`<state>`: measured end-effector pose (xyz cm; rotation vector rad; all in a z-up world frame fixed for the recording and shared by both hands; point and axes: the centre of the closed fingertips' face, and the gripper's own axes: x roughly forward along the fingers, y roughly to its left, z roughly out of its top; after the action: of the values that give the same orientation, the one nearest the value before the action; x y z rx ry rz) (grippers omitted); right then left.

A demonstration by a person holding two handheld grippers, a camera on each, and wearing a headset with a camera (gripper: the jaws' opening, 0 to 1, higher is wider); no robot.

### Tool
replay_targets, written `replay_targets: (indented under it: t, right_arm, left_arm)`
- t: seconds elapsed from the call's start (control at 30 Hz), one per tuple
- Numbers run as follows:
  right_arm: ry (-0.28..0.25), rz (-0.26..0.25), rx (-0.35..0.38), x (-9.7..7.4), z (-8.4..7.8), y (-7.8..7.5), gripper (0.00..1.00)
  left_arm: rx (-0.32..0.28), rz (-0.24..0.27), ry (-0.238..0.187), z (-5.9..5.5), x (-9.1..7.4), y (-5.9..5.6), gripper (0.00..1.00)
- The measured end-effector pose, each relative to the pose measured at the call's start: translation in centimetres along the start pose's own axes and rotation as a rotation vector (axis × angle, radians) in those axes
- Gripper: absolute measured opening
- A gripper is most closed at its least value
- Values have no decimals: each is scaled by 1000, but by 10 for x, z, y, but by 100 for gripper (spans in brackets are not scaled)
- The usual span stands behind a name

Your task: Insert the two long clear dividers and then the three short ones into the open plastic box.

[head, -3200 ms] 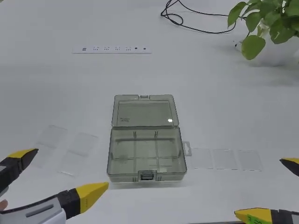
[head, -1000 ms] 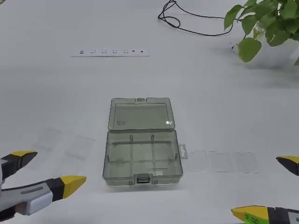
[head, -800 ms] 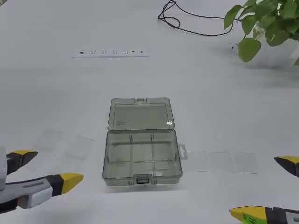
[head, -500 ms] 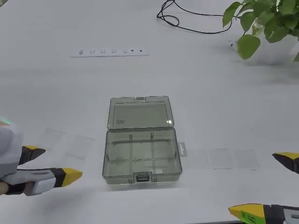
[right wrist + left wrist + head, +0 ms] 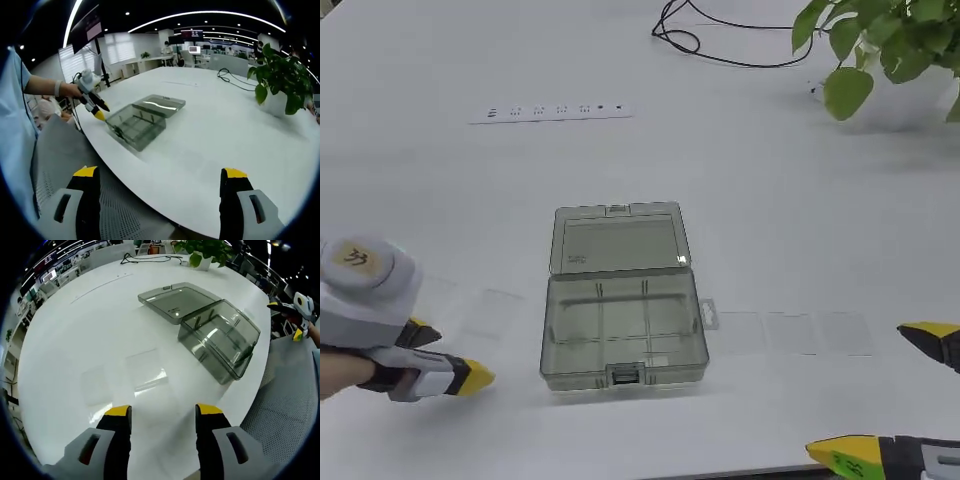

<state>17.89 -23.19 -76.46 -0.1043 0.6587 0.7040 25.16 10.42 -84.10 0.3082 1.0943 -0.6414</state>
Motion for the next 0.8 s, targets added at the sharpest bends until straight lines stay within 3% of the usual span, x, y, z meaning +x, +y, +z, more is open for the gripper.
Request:
replay_targets:
  t: [0.17,0.33,0.57,0.8]
  right_arm:
    - [5,-5,0,-2,-4,0,100]
    - [9,-3,9,-2,-7,1,100]
    - [6,2,9,0,-7,1,100]
    - [9,8,2,3,-6,1,100]
  left_arm:
    - [-16,-4,29,0,2,-4,46]
    - [-21,14,55,-2,4,0,46]
    - [-27,38,58,0,6,5,42]
    - [12,79,67,1,8,11,40]
